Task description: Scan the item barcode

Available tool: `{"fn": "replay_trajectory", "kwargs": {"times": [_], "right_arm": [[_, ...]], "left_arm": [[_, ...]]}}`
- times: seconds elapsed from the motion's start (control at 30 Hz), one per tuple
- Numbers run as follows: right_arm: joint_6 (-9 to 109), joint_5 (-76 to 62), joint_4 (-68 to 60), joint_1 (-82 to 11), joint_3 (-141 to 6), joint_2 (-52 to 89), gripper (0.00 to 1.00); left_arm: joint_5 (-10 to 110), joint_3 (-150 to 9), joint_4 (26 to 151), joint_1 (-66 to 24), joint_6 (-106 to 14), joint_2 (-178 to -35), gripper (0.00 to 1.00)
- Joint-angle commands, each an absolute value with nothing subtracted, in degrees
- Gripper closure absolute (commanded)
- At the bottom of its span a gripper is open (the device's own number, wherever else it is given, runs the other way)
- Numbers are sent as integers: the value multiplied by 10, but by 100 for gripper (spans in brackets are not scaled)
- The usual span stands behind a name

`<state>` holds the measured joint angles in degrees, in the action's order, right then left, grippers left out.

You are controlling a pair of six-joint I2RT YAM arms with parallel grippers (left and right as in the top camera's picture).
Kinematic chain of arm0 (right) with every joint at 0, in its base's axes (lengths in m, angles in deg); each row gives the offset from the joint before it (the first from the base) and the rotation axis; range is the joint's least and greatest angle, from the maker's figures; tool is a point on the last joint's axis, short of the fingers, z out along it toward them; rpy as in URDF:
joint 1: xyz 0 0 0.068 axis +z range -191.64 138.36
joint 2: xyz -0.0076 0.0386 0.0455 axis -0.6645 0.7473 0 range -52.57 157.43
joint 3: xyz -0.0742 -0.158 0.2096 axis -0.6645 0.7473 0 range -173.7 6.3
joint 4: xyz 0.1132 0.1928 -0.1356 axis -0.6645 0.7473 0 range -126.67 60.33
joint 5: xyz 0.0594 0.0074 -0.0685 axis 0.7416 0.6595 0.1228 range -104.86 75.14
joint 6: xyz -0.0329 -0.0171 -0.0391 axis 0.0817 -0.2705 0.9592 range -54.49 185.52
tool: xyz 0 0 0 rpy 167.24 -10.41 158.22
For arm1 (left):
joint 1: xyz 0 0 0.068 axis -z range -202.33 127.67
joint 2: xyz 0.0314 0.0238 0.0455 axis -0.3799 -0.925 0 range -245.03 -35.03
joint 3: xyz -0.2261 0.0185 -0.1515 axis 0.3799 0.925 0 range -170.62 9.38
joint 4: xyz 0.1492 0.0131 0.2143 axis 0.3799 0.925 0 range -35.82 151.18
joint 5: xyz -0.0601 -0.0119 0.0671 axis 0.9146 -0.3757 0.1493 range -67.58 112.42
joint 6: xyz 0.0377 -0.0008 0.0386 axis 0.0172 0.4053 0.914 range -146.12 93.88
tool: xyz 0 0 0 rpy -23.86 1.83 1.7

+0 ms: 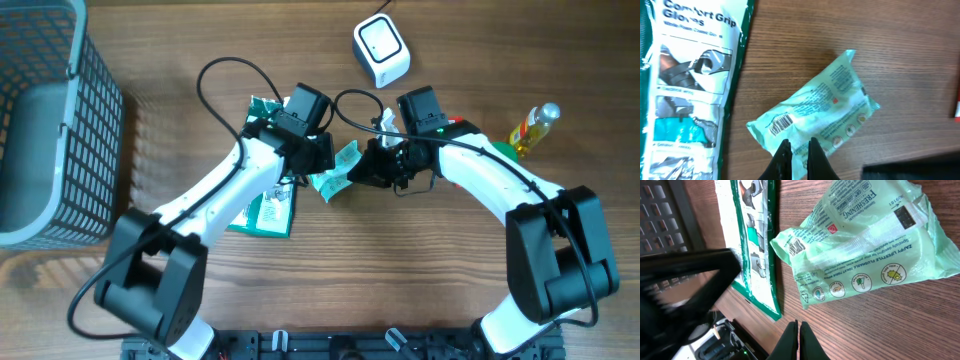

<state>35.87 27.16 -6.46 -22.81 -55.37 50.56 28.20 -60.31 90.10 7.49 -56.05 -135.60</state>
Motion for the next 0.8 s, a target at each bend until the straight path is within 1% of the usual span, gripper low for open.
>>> {"fn": "replay_trajectory", "kwargs": {"times": [0.0,0.23,0.33,0.47,0.6,0.77], "right_arm": [[370,284,-65,-229,-566,492,96],[368,288,-73,-229,-566,492,96],[363,335,-105,-229,-566,492,96],[324,295,-131,-228,-566,492,96],[323,242,-131,-225,-566,492,96],[322,230,-145,-199,-566,492,96]], "left_arm": [[268,-600,917,56,-566,-1351,96],[268,-600,928,32,-564,-1352,96],[268,-600,928,32,-564,-1352,96],[268,-599,928,33,-564,-1356,96],[269,-599,918,33,-567,-1382,96],[286,-599,894,42,-567,-1422,96]]}}
